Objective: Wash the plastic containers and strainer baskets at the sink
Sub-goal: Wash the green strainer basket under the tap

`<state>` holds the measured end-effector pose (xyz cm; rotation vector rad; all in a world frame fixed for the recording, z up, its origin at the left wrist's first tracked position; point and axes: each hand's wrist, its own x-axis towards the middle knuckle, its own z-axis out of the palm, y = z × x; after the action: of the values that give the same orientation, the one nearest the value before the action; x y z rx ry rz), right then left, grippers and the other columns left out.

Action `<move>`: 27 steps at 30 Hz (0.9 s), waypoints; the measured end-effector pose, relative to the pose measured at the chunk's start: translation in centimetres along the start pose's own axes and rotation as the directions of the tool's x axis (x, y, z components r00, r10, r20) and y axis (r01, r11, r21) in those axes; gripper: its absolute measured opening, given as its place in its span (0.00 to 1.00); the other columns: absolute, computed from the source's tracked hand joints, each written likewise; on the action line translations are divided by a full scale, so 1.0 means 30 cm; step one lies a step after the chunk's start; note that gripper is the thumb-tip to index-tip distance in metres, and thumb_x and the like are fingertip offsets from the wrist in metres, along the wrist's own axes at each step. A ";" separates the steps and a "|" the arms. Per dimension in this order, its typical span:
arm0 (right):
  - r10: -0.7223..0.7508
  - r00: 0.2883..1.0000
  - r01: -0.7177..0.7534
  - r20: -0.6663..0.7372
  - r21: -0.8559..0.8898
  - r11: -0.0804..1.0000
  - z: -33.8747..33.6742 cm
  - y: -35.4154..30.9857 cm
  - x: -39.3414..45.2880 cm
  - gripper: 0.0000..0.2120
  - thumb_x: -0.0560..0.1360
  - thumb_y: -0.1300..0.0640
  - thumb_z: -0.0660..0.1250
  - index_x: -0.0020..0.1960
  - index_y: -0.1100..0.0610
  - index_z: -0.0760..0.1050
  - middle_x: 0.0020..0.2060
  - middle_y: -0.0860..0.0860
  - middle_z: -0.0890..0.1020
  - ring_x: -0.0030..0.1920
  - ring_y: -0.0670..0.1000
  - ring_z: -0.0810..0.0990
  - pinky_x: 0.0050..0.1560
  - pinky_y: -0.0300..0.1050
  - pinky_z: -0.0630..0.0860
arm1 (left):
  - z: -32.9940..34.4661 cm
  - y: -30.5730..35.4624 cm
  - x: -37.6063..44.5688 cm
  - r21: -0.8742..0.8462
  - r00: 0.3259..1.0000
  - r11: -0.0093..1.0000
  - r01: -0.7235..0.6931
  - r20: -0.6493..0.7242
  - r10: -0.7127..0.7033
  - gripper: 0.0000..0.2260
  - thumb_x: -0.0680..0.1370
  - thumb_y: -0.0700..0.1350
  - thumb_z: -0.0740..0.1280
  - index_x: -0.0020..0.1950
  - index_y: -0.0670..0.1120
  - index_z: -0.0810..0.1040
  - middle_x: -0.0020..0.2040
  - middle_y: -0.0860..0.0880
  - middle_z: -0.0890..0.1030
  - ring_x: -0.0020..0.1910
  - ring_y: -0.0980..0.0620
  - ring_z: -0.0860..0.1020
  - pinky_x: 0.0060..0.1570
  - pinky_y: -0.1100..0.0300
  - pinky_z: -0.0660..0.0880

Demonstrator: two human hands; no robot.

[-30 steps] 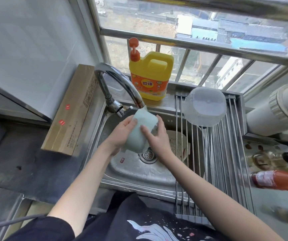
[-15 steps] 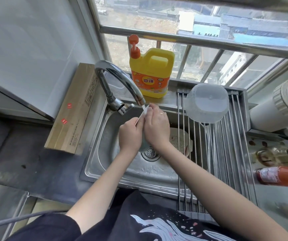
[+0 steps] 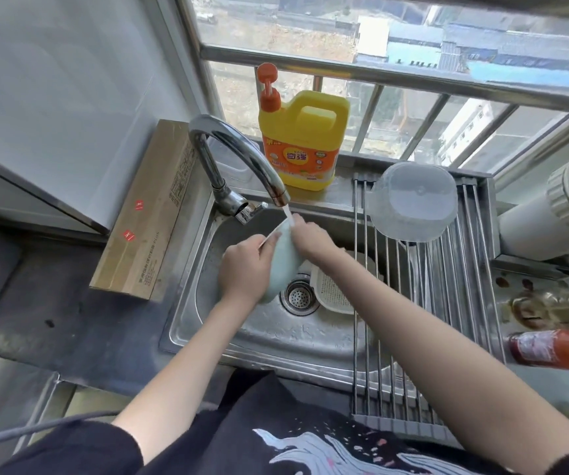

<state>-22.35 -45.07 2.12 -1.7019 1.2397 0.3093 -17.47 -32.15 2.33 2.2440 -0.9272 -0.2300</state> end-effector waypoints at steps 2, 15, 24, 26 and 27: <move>-0.038 0.999 0.034 -0.027 -0.138 0.990 0.008 -0.024 -0.022 0.23 0.78 0.60 0.45 0.72 0.51 0.60 0.66 0.58 0.71 0.67 0.64 0.67 0.68 0.73 0.48 | 0.000 0.000 0.021 -0.044 0.998 0.997 0.059 -0.027 -0.060 0.23 0.79 0.56 0.59 0.28 0.46 0.61 0.23 0.49 0.67 0.27 0.44 0.67 0.28 0.53 0.57; -0.110 0.992 0.127 -0.063 0.442 0.888 -0.015 0.063 -0.051 0.22 0.80 0.41 0.50 0.66 0.49 0.71 0.66 0.52 0.73 0.66 0.57 0.69 0.66 0.59 0.66 | -0.044 -0.020 0.077 -0.579 0.855 0.659 0.479 0.476 -0.204 0.11 0.80 0.50 0.60 0.45 0.48 0.80 0.42 0.48 0.81 0.41 0.52 0.77 0.37 0.59 0.72; -0.251 0.834 0.400 -0.491 0.226 0.888 0.138 0.111 -0.130 0.30 0.75 0.39 0.47 0.72 0.51 0.65 0.72 0.49 0.65 0.71 0.48 0.60 0.68 0.50 0.57 | -0.069 0.039 0.114 -0.437 0.869 0.789 0.431 0.435 -0.234 0.09 0.76 0.47 0.64 0.39 0.45 0.80 0.36 0.50 0.79 0.36 0.52 0.75 0.39 0.57 0.73; -0.323 0.782 0.431 -0.533 0.087 0.898 0.149 0.103 -0.163 0.32 0.74 0.38 0.44 0.73 0.50 0.62 0.74 0.46 0.61 0.73 0.50 0.57 0.69 0.54 0.54 | -0.028 0.033 0.090 -0.361 0.909 0.839 0.407 0.252 -0.333 0.24 0.73 0.61 0.64 0.27 0.43 0.73 0.27 0.49 0.72 0.29 0.51 0.69 0.32 0.55 0.66; -0.323 0.791 0.414 -0.519 0.065 0.908 0.143 0.095 -0.170 0.31 0.74 0.39 0.44 0.74 0.49 0.61 0.74 0.45 0.61 0.74 0.51 0.56 0.69 0.56 0.53 | -0.015 0.033 0.079 -0.324 0.919 0.861 0.393 0.155 -0.362 0.27 0.73 0.63 0.63 0.24 0.44 0.67 0.23 0.49 0.68 0.25 0.50 0.66 0.29 0.56 0.62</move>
<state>-25.65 -38.64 1.85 -1.8824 1.2053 -0.5023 -16.12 -34.01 3.52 2.0695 -0.4305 -0.6278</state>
